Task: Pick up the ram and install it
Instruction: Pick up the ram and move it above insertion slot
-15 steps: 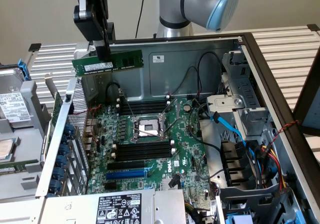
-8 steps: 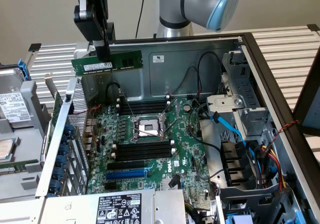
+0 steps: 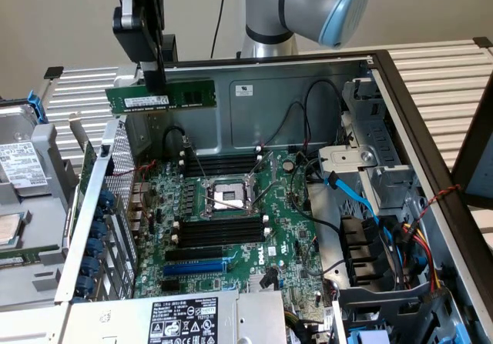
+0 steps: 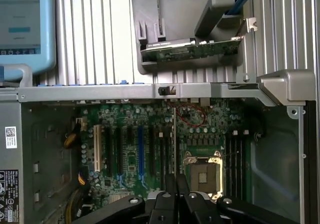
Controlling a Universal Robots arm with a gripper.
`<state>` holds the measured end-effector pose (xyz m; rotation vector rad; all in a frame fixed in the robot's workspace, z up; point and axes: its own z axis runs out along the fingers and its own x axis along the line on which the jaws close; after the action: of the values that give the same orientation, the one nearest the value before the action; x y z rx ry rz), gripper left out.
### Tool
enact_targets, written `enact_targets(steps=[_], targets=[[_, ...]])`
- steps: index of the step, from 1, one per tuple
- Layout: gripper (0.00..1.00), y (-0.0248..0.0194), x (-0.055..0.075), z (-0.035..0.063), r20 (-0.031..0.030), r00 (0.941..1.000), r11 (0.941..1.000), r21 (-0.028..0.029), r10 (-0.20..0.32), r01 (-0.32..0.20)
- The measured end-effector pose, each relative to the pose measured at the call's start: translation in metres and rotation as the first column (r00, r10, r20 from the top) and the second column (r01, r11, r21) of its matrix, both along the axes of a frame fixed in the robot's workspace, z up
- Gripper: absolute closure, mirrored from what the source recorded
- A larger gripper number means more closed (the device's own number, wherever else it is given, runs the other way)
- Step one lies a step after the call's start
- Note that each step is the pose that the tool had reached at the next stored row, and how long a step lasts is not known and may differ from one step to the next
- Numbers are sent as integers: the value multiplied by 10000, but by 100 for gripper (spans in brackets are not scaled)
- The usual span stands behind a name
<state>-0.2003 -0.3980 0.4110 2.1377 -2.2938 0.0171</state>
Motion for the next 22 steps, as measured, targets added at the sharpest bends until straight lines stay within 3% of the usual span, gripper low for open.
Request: enact_targets(steps=[4,6,11,14,17,19,22], targets=[[88,12,72,-8,-1,10000,10000,32,-39,39],[88,20,101,-20,-10,10000,10000,75,-53,53],[88,55,178,-54,-127,9999,9998,183,-72,74],[88,72,277,-70,-157,9999,9996,259,-72,76],[88,98,357,-91,-246,9997,9995,317,-69,77],[88,102,372,-91,-286,9996,9995,318,-70,79],[88,102,379,-91,-287,9996,9995,319,-70,79]])
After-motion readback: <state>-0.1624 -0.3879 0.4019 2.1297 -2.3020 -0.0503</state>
